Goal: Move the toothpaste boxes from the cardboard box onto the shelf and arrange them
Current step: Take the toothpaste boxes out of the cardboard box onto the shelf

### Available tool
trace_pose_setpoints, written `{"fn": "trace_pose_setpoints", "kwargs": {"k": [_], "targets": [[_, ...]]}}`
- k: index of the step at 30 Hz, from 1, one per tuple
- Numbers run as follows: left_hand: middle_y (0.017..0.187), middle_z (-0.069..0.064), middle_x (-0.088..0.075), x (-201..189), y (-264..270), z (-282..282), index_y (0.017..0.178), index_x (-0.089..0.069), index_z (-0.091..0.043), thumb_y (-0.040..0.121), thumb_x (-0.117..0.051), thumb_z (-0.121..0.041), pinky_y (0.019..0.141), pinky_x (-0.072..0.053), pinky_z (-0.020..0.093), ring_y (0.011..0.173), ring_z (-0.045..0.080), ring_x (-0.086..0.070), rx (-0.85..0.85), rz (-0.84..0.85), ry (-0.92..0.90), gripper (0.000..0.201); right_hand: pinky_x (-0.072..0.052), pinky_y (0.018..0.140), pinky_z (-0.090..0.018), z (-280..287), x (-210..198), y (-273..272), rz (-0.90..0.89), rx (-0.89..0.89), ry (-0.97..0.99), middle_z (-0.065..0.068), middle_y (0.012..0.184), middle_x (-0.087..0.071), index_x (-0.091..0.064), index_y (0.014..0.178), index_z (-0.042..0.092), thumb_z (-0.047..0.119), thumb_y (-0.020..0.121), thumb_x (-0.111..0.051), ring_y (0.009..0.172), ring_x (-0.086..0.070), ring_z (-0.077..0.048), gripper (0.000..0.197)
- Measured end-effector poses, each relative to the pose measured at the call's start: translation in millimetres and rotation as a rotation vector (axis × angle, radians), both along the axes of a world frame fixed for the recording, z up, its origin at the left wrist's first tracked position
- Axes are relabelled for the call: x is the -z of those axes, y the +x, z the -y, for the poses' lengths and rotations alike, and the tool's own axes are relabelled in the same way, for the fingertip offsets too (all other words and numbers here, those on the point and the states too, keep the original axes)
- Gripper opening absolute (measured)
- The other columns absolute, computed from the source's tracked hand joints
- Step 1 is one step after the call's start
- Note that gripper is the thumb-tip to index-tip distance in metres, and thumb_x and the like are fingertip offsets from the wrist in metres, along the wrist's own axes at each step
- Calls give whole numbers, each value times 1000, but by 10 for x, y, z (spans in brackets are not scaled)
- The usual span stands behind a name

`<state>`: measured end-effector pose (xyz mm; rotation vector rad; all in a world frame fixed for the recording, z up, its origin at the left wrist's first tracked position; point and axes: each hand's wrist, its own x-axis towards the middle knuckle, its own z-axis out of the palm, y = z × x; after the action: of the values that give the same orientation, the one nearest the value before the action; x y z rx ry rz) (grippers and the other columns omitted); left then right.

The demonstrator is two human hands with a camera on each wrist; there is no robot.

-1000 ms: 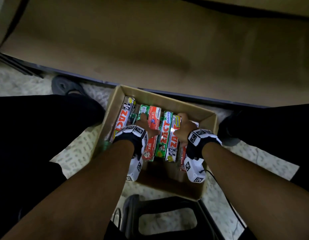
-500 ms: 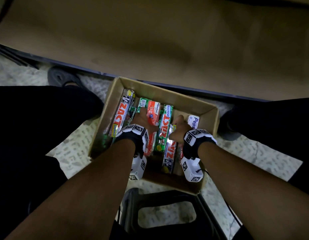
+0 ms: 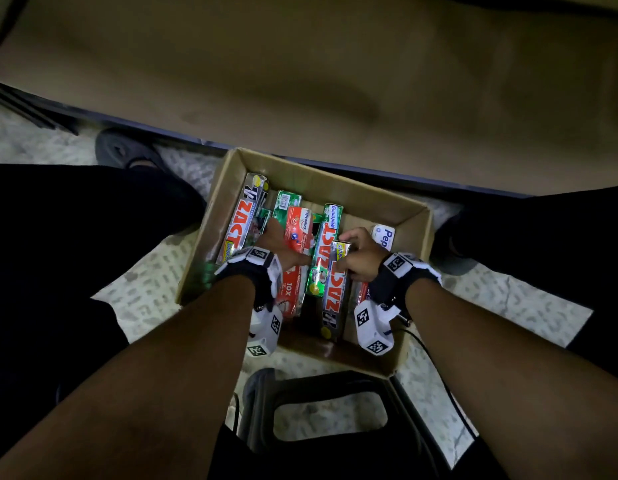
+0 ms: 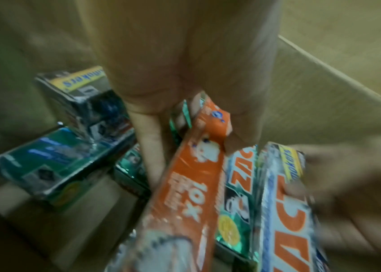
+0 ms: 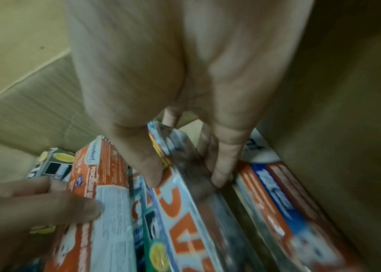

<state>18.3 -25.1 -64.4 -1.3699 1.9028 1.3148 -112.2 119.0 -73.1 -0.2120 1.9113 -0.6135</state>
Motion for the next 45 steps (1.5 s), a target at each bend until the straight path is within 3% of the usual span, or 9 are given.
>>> {"fn": "trace_pose_setpoints", "kwargs": {"k": [3, 6, 9, 14, 19, 23, 31, 40, 45], "targets": [[107, 9, -62, 22, 60, 37, 106, -39, -22, 68, -86, -18, 76, -59, 50, 90, 31, -66, -76, -31, 109, 61, -57, 65, -38, -107, 12, 120, 8, 14, -58, -8, 121, -52, -44, 123, 33, -8, 75, -71, 99, -62, -29, 69], [120, 6, -57, 40, 51, 30, 122, -42, -30, 58, -90, -27, 81, -57, 50, 98, 33, -63, -70, -22, 135, 80, -58, 77, -38, -150, 27, 169, -33, -53, -121, -8, 131, -49, -41, 131, 30, -6, 74, -74, 110, -61, -27, 75], [130, 5, -53, 45, 51, 17, 135, -45, -28, 59, -89, -30, 87, -55, 49, 108, 35, -59, -80, -39, 171, 88, -56, 59, -27, -162, 30, 181, -7, -7, -129, -4, 132, -47, -41, 124, 42, -7, 75, -74, 103, -63, -22, 77], [132, 4, -55, 60, 118, 1, 135, -47, -30, 62, -90, -30, 93, -52, 50, 109, 32, -60, -149, -70, 194, 85, -60, 79, -44, -191, 14, 179, -49, 85, -110, -1, 121, -59, -34, 121, 41, 0, 72, -79, 101, -65, -22, 78], [124, 5, -60, 47, 136, 19, 136, -48, -28, 66, -88, -22, 81, -58, 51, 99, 32, -65, -201, -85, 245, 81, -61, 76, -40, -169, -100, 91, -91, 152, -172, 1, 106, -66, -42, 120, 39, 1, 75, -79, 87, -69, -17, 69], [129, 4, -59, 42, 128, 21, 135, -48, -30, 60, -90, -26, 86, -55, 51, 103, 32, -64, -189, -90, 243, 86, -62, 73, -35, -142, -171, 43, -86, 213, -216, 9, 91, -72, -48, 127, 39, 2, 75, -80, 81, -72, -10, 71], [121, 3, -61, -112, 100, 18, 130, -49, -29, 63, -89, -24, 79, -58, 50, 97, 30, -66, -135, -138, 184, 78, -62, 76, -47, -11, -286, 36, -85, 238, -240, 1, 93, -75, -50, 132, 35, -5, 72, -79, 87, -73, -16, 78], [111, 10, -64, -691, 17, 18, 121, -51, -20, 74, -82, -9, 65, -60, 53, 87, 33, -70, -160, -260, 112, 57, -63, 70, -40, -54, -926, 28, -128, 196, -304, 2, 94, -72, -50, 134, 35, 0, 79, -76, 82, -73, -16, 70], [112, 7, -64, -1076, 49, -33, 117, -53, -25, 66, -85, -21, 70, -60, 50, 90, 29, -70, -114, -313, -16, 60, -62, 62, -30, -116, -1381, 19, -225, 208, -362, 0, 97, -72, -52, 132, 40, 6, 78, -79, 78, -72, -13, 69]]}}
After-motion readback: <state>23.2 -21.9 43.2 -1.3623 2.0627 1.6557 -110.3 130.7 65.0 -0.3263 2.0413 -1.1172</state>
